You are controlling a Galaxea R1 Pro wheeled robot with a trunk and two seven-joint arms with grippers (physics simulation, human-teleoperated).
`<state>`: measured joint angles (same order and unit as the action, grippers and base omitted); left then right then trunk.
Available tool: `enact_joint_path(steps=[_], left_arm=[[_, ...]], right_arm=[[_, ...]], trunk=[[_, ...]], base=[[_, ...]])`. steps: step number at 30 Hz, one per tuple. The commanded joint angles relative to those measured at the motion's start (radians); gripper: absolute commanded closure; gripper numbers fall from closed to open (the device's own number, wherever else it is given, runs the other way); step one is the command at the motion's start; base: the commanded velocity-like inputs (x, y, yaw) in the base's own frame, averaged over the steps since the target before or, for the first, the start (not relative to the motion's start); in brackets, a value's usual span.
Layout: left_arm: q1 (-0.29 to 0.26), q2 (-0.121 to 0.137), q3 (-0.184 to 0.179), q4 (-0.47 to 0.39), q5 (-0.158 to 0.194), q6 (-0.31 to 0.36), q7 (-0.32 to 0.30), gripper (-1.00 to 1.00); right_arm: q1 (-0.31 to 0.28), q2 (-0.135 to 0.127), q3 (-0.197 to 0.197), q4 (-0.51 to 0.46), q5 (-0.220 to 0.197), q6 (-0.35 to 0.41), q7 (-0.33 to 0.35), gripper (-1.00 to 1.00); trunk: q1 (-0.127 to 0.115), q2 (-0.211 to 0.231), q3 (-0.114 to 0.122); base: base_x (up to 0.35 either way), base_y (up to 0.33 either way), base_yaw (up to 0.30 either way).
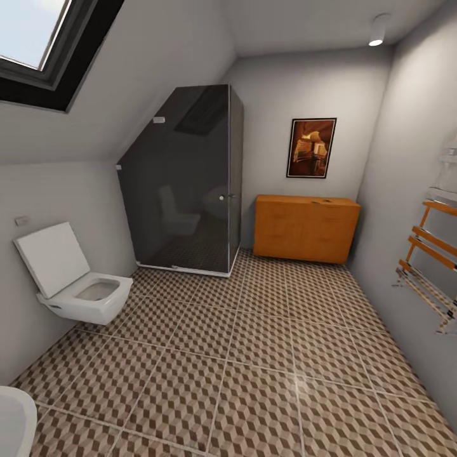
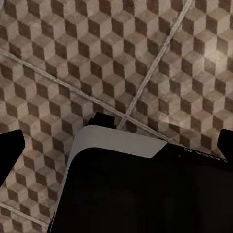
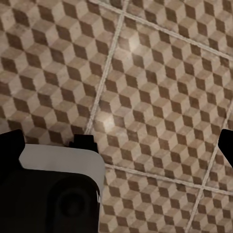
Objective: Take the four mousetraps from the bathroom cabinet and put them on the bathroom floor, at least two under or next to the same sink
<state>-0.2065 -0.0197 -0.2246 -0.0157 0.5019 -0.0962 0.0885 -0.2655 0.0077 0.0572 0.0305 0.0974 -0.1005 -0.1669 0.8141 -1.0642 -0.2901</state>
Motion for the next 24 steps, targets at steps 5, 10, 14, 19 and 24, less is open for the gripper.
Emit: enact_joint_path(steps=[5, 10, 14, 19, 24], left_arm=[[-0.001, 0.0, -0.009, 0.0, 0.007, -0.002, 0.004, -1.0], [-0.001, 0.0, -0.009, 0.0, 0.007, -0.003, 0.004, -1.0], [-0.001, 0.0, -0.009, 0.0, 0.007, -0.003, 0.004, -1.0], [-0.001, 0.0, -0.009, 0.0, 0.007, -0.003, 0.004, -1.0], [-0.001, 0.0, -0.009, 0.0, 0.007, -0.002, 0.004, -1.0]], right_arm=[[-0.001, -0.001, 0.004, 0.003, 0.006, -0.003, -0.007, -1.0], [-0.001, 0.0, 0.004, 0.003, 0.006, -0.002, -0.007, -1.0], [-0.001, -0.001, 0.004, 0.003, 0.005, -0.002, -0.006, -1.0], [-0.001, 0.0, 0.004, 0.003, 0.005, -0.002, -0.006, -1.0], [-0.001, 0.002, 0.004, 0.003, 0.005, -0.003, -0.006, -1.0]], trunk=[[0.0, -0.001, -0.001], [0.0, -0.001, -0.001], [0.0, -0.001, -0.001], [0.0, -0.001, -0.001], [0.0, -0.001, -0.001]], base=[[0.0, 0.0, 0.01], [0.0, 0.0, 0.003], [0.0, 0.0, 0.001], [0.0, 0.0, 0.0], [0.0, 0.0, 0.0]])
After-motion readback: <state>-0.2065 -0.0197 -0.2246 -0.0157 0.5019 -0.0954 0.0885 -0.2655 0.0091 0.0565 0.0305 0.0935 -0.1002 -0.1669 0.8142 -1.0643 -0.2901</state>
